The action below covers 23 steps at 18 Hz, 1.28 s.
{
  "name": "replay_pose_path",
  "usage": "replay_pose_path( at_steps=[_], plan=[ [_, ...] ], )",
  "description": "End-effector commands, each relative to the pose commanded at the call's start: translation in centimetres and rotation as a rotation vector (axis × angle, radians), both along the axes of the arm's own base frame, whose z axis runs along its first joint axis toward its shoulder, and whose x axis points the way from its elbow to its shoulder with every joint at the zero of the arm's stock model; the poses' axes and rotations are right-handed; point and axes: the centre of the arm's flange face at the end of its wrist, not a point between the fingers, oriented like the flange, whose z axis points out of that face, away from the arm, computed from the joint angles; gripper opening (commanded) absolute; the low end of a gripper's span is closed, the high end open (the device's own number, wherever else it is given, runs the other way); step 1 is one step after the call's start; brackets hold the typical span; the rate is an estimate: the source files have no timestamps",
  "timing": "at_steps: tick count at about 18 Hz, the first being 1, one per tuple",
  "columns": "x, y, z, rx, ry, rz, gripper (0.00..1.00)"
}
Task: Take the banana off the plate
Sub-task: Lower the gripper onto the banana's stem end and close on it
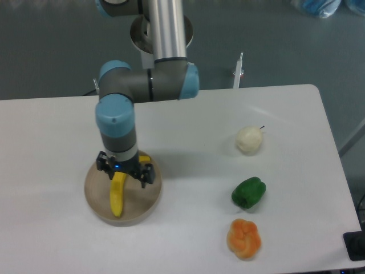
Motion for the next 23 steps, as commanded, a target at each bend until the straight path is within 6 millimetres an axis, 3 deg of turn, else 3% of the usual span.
replay_pose_path(
  at_steps=[5, 17, 18, 20, 21, 23],
  plan=[
    [1.0, -0.7, -1.9, -0.03, -0.005, -0.018, 1.0],
    [1.9, -0.5, -3.8, -0.06, 0.004, -0.03, 1.0],
    [1.9, -0.5, -3.8, -0.062, 0.011, -0.03, 0.96],
    [1.8, -0.5, -3.8, -0.064, 0.014, -0.031, 0.61],
    [1.8, -0.5, -3.8, -0.063, 0.014, -0.031, 0.49],
    [1.8, -0.5, -4.0, -0.066, 0.014, -0.034, 0.36]
  ],
)
